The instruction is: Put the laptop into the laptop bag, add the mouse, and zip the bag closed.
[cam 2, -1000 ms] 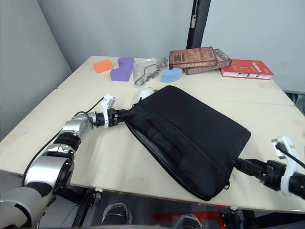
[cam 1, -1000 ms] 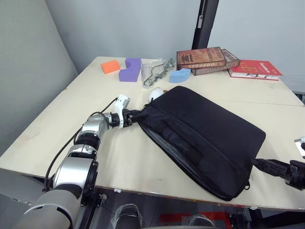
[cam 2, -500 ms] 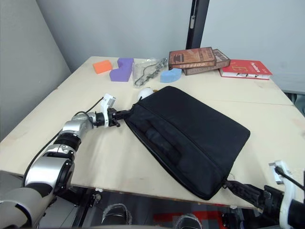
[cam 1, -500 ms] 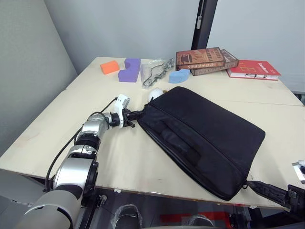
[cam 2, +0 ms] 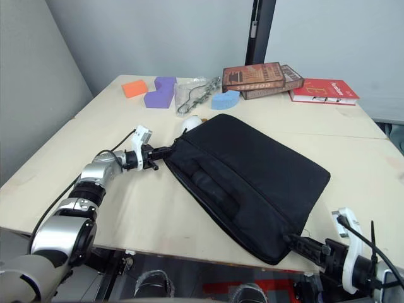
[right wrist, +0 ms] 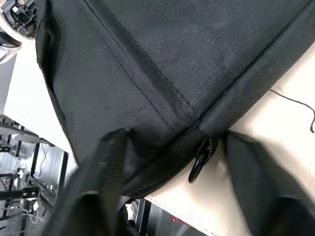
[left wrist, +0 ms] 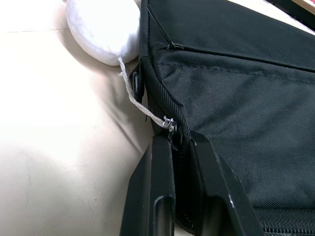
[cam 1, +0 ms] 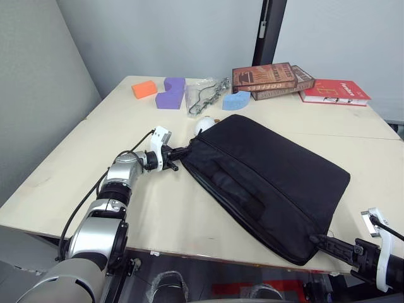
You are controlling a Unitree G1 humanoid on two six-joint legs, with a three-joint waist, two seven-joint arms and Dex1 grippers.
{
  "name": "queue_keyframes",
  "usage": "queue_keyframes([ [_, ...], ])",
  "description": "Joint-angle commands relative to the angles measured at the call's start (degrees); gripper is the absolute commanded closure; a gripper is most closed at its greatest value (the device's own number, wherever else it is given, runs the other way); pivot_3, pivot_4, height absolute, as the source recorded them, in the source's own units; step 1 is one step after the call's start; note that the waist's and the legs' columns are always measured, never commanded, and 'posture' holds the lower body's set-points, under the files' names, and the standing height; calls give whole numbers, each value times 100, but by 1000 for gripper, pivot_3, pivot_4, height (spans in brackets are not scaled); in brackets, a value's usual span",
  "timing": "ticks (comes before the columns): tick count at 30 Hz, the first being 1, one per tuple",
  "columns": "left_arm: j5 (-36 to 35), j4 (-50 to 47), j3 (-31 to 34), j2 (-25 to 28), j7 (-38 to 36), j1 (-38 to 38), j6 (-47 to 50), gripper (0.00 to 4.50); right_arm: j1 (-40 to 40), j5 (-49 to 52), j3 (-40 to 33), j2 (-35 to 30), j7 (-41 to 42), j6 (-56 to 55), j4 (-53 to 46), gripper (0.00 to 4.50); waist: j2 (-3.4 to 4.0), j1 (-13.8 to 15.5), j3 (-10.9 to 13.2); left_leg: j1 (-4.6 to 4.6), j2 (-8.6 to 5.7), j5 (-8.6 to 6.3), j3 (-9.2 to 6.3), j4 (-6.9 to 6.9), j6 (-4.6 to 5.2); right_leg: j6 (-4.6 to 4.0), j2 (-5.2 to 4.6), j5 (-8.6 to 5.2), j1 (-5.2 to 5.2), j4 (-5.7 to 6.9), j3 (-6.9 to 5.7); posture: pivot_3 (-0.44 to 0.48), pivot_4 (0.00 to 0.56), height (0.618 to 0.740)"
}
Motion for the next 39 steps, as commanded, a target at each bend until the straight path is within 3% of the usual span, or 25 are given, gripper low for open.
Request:
queue_keyframes([
  [1,23,-167,0,91,19,139,81,4500,19,-81,-3,-154,149,-148,137,2844,-1,-3,0,-1,0,0,0,-2,0,0,0,0,0,-3,-2,0,150,734],
  [6,3,-288,6,124,15,182,141,4500,-100,-102,22,-228,224,-219,291,4440,0,-34,-1,1,0,0,0,-2,0,0,0,1,1,-2,-1,0,150,734],
  [13,-104,-785,125,361,-3,430,227,4500,-905,-573,244,-488,564,-630,1023,4440,0,-146,-2,0,0,0,0,2,0,-1,0,1,1,-1,-1,0,150,734],
  [20,-494,-2677,242,859,5,1470,1022,4500,-2592,-1551,932,-518,413,-1177,2180,4440,5,-313,-2,-10,3,2,3,0,-1,-2,3,2,-18,10,-1,0,150,734],
  [26,-1129,-4809,522,1381,202,2804,2054,4500,-3681,-2132,1486,-496,625,-1434,2958,4440,5,-355,-2,-11,9,2,5,-11,-1,-10,9,-3,-26,5,-5,0,150,734],
  [34,-1703,-6366,835,1394,790,4263,2645,4500,-3725,-2388,1721,-601,1161,-1365,3035,4440,5,-301,-3,-7,10,0,6,-11,1,-13,9,-5,-22,0,-6,0,150,734],
  [39,-1669,-6150,971,1296,1161,4399,2389,4500,-3637,-2275,1629,-375,1032,-1156,2781,4440,5,-283,-7,2,10,1,6,-8,2,-13,9,-5,-19,7,-5,0,150,734],
])
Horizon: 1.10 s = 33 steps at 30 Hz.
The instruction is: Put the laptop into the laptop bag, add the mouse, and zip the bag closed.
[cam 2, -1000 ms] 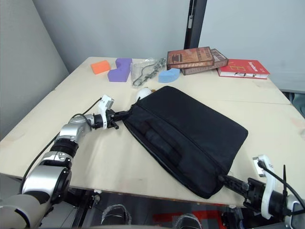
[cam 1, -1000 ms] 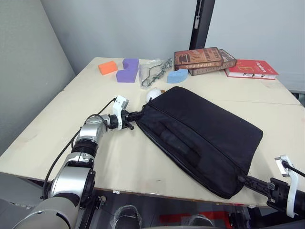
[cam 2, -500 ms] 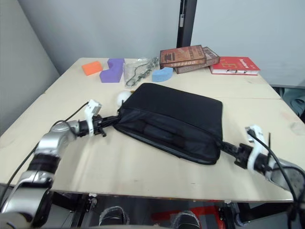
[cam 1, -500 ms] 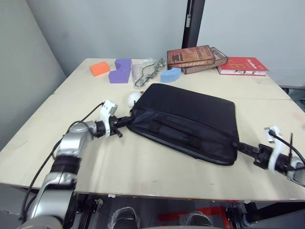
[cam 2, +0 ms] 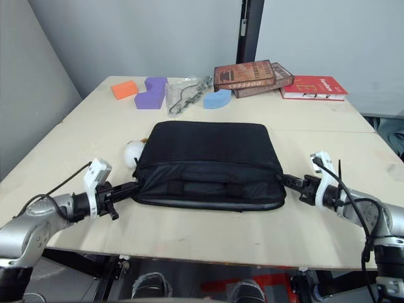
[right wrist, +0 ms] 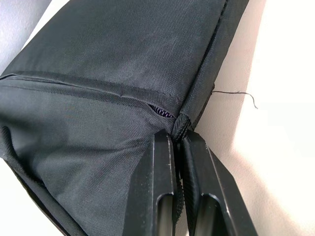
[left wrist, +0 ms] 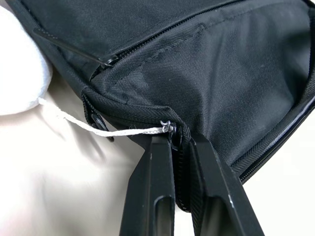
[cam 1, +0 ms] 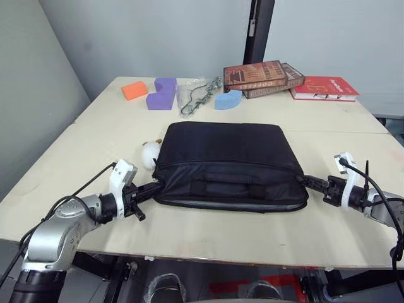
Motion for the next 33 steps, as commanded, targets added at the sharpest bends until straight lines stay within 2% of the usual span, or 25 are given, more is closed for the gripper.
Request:
queue_keyframes([
  [1,117,190,71,35,146,39,-236,4500,153,137,-178,120,-159,173,-365,4440,0,-4,-3,2,1,0,0,0,0,0,0,0,1,1,0,0,150,734],
  [4,58,184,13,143,59,67,-295,4500,248,109,-98,135,-66,75,-605,4440,0,-25,-6,4,1,0,2,0,0,1,1,0,1,2,3,0,150,734],
  [8,125,326,-76,130,121,42,-416,4500,156,-36,-103,217,-91,-120,-380,4440,2,-47,-8,3,1,0,7,0,0,1,1,0,-1,2,7,0,150,734],
  [10,118,420,-79,244,-62,6,-515,4500,175,-70,-207,234,-115,-201,-353,3714,1,-48,-9,5,1,0,8,0,0,1,1,0,0,5,8,0,150,734],
  [12,94,551,-16,342,-157,-3,-559,3492,256,-25,-263,157,38,-223,-453,2966,1,-57,-9,6,1,0,9,3,0,1,1,0,0,9,11,0,150,734],
  [13,82,604,54,413,-202,12,-583,3240,338,-21,-281,33,206,-250,-521,2744,2,-51,-9,6,1,0,9,4,0,1,1,0,0,10,11,0,150,734],
  [18,-118,784,401,667,-284,-60,-534,1433,657,-327,-257,-612,951,-657,-477,957,2,-14,-7,-4,0,0,9,2,1,1,1,0,-8,-1,10,0,150,734],
  [21,-329,891,856,1116,-591,-223,-527,374,724,-890,-326,-1559,1624,-1312,-231,4,0,-8,-3,-5,1,0,8,0,2,1,1,0,-8,-2,7,0,150,734],
  [22,-386,945,962,1240,-683,-278,-511,32,698,-995,-343,-1766,1783,-1454,-168,0,0,-5,-1,-4,1,0,8,1,2,1,1,0,-7,-1,7,0,150,734],
  [26,-392,1595,1164,2139,-1259,-769,-489,32,293,-1024,-574,-2457,2694,-2258,-573,0,-3,-34,1,5,4,0,9,4,3,2,5,0,-5,7,12,0,150,734],
  [28,-288,1811,1054,2354,-1443,-930,-555,32,181,-1239,-550,-2484,2823,-2794,-657,0,-3,-27,-4,7,3,1,10,8,4,2,4,0,-4,10,14,0,150,734],
  [33,-50,2261,738,2775,-1974,-1271,-762,32,-262,-1460,-217,-2526,3071,-3142,-501,0,-8,0,-3,-4,2,5,10,14,22,-3,1,1,-8,6,9,0,150,734],
])
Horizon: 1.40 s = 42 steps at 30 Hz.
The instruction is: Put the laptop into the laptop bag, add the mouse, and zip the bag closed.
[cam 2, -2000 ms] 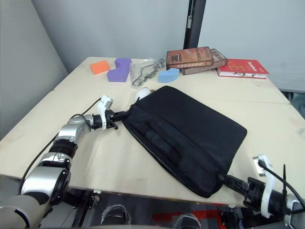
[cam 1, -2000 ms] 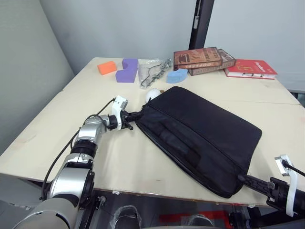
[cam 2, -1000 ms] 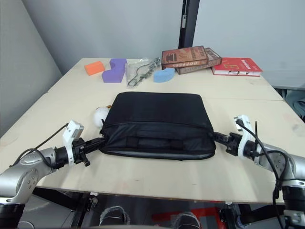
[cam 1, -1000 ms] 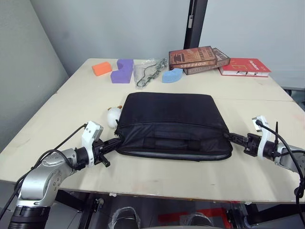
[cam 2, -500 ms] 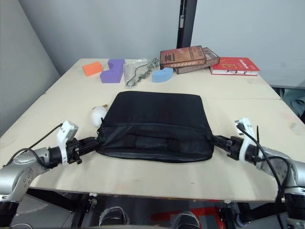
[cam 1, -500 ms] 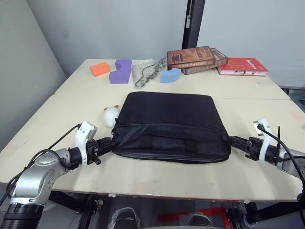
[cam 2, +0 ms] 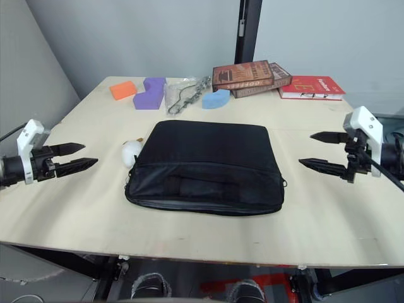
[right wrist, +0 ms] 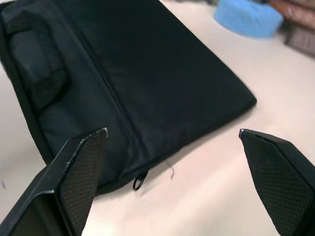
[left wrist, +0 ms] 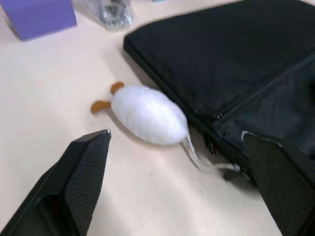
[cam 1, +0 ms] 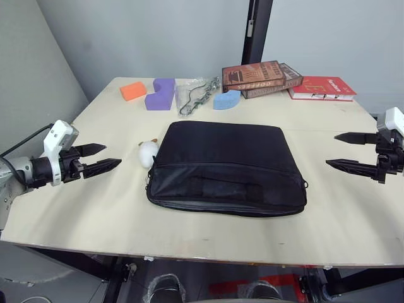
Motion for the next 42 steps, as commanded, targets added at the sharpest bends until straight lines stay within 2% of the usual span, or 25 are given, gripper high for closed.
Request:
queue_keyframes([
  [1,185,228,-131,225,-281,-238,-260,32,-197,-157,91,-31,168,-284,95,0,0,22,0,0,0,2,-1,0,4,-1,0,0,0,2,-1,0,150,734],
  [6,324,376,-271,129,-304,-367,-407,32,-480,-208,376,190,-5,-139,191,0,-1,21,1,0,0,0,-2,8,1,-15,0,0,3,7,-1,0,150,734],
  [12,270,305,-112,-205,186,-383,-381,32,-1339,-382,1271,877,-489,280,-87,0,0,-37,1,7,2,-4,-2,21,-5,-17,1,0,0,38,3,0,150,734],
  [16,277,236,-63,-445,539,-342,-347,32,-2075,-748,1988,1859,-1107,178,-203,0,0,-72,1,3,2,-4,-4,36,-6,-17,0,0,-1,50,5,0,150,734],
  [18,179,-3,27,-561,661,-188,-271,32,-2402,-1011,2666,2623,-1048,-250,-238,0,0,-110,1,1,2,-4,-5,38,-7,-17,0,0,-7,58,6,0,150,734],
  [20,127,-160,68,-656,769,-89,-232,32,-2528,-1113,3012,3136,-953,-503,-167,0,0,-125,1,-1,4,-4,-6,37,-9,-18,2,-1,-12,64,3,0,150,734],
  [22,195,-170,57,-730,878,-38,-292,0,-2634,-1120,3098,3491,-977,-559,69,504,-1,-110,1,-10,5,-5,-12,36,-10,-26,3,-5,-17,62,-3,0,150,734],
  [27,78,-398,197,-799,1010,165,-190,0,-3027,-1414,3479,4313,-783,-1275,1071,2144,-9,-41,-1,-28,0,-6,-17,39,-10,-39,-1,-7,-23,55,-10,0,150,734],
  [33,-4,-706,264,-924,1185,369,-78,0,-3173,-2022,3755,4845,-616,-2278,2478,4271,-9,-60,-2,-25,4,-6,-22,45,-12,-41,-1,-8,-19,64,-14,0,150,734],
  [34,-18,-743,280,-939,1227,384,-50,0,-3160,-2132,3797,4908,-627,-2437,2722,4469,-13,-66,-3,-26,4,-6,-22,47,-12,-42,-1,-7,-20,63,-14,0,150,734],
  [39,412,-524,-1,-1189,1775,205,-266,0,-3009,-2927,4220,4857,-630,-3314,3498,4469,-35,-103,-33,0,6,-7,-23,44,-13,-43,1,-8,5,65,-15,0,150,734],
  [42,467,-280,-89,-1545,2182,-179,-239,0,-2961,-3005,4198,4919,-685,-3330,3600,4469,-54,-99,-83,13,6,-7,-24,55,-13,-47,-1,-6,20,71,-15,0,150,734],
])
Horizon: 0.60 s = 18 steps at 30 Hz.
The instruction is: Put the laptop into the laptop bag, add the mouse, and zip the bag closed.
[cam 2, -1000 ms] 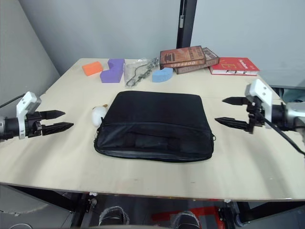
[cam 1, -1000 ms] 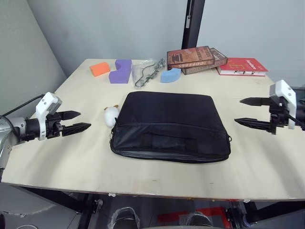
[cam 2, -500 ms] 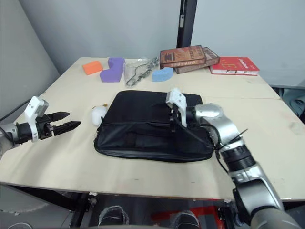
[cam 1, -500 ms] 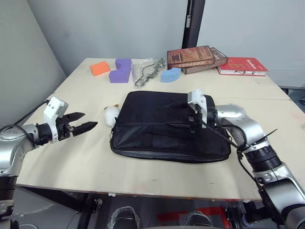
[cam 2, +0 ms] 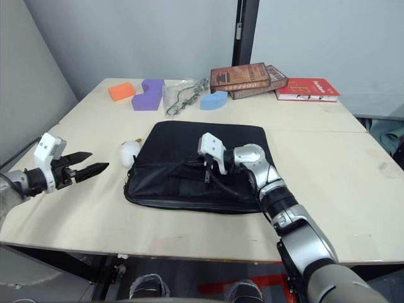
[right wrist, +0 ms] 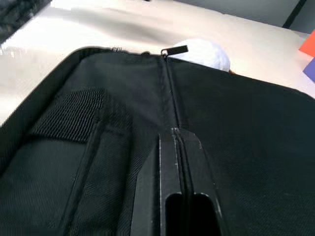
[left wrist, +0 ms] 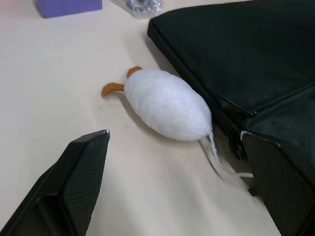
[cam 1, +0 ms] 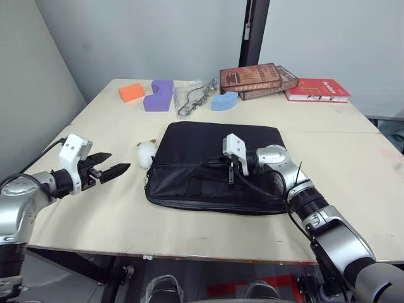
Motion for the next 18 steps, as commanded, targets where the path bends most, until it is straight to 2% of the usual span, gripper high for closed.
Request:
queue_keyframes([
  [1,36,216,-5,-267,423,-436,18,0,199,-312,160,8,-13,54,345,4469,-5,5,-26,2,0,0,0,7,0,-1,0,0,3,2,1,0,150,734],
  [9,286,1151,-641,-1217,1099,-1631,306,0,421,-364,87,-104,-23,274,-78,4469,-12,39,-60,14,-1,0,-8,19,1,-6,-2,4,24,7,-3,0,150,734],
  [12,758,1754,-954,-1313,1342,-1911,77,0,422,-459,95,-148,-114,263,-168,4469,-13,23,-60,7,-1,0,-9,12,1,-6,-1,4,23,-8,-5,0,150,734],
  [18,1123,2474,-1105,-1408,1397,-2203,-283,0,528,-379,79,-148,-115,553,-541,4469,-13,30,-60,0,-1,0,-11,-1,0,-6,-1,4,22,-26,-12,0,150,734],
])
